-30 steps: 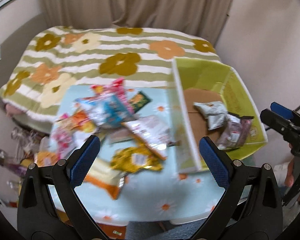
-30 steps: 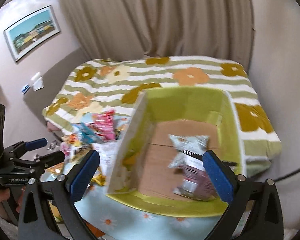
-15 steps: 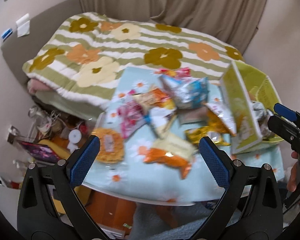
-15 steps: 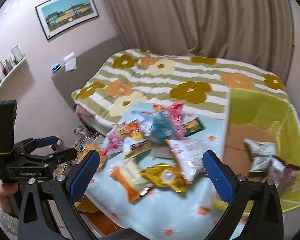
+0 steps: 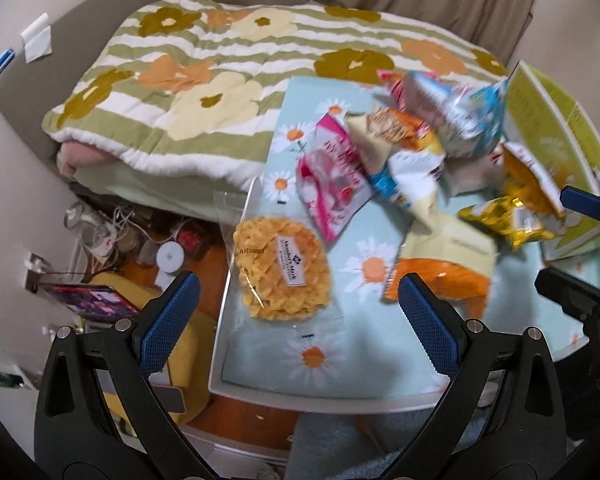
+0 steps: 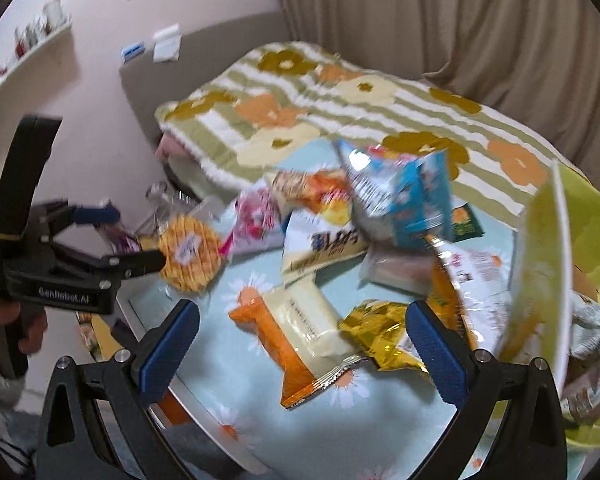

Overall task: Organize snacks
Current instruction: 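Grasp the waffle in clear wrap with the left tool while the right tool grasps the orange-and-cream bag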

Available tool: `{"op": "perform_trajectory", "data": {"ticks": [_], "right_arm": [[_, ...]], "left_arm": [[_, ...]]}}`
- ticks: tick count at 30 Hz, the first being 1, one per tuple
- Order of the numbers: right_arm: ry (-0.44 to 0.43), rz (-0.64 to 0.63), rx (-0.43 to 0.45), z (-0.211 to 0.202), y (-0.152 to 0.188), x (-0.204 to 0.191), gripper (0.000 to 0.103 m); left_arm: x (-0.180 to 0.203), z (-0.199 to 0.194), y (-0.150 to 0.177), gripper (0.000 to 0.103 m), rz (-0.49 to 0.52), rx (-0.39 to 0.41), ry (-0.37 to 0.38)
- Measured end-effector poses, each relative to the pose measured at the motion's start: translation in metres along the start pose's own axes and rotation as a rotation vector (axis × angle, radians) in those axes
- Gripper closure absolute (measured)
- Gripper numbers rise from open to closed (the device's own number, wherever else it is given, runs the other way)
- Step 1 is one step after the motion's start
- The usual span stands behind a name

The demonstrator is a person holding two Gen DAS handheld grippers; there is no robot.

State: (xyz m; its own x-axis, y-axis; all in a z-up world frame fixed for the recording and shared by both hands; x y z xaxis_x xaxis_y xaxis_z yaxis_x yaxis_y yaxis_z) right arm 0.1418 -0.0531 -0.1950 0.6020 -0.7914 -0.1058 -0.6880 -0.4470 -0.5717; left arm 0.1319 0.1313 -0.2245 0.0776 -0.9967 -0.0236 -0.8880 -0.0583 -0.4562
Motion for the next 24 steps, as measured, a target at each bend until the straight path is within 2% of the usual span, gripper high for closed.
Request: {"op": "perform_trajectory", "data": {"ticks": [10, 18, 24], "right_arm": [[-0.029, -0.271, -0.083, 0.066, 0.015, -0.010, 0.000], [-0.077, -0.361, -0.108, 0.089, 0.019, -0.017, 0.000], [-0.107, -0.400, -0.127, 0.101, 0.020, -0.021, 0.001]], "left_arm": [[0.009, 0.050, 0.007, 0.004, 0.000, 0.017, -0.139], [0.020, 0.077, 0.005, 0.004, 0.044, -0.009, -0.223], [0.023, 0.092, 0.005, 0.004, 0.068, -0.033, -0.258]]}}
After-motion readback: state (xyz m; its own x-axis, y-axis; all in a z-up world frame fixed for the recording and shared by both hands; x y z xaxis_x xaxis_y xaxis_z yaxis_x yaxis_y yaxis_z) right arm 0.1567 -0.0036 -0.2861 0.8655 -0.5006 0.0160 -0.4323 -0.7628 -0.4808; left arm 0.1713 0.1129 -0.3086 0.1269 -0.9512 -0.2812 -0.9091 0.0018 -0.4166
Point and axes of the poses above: each gripper's, at about its wrist camera, not at the fingertips, and z roughly the way its jaws point, x to its right, y to its underside, the point moved 1 cm from there along z, roughly the way its jaws point, and after that the axes turned 1 degree about z, right-handed, at the moved point
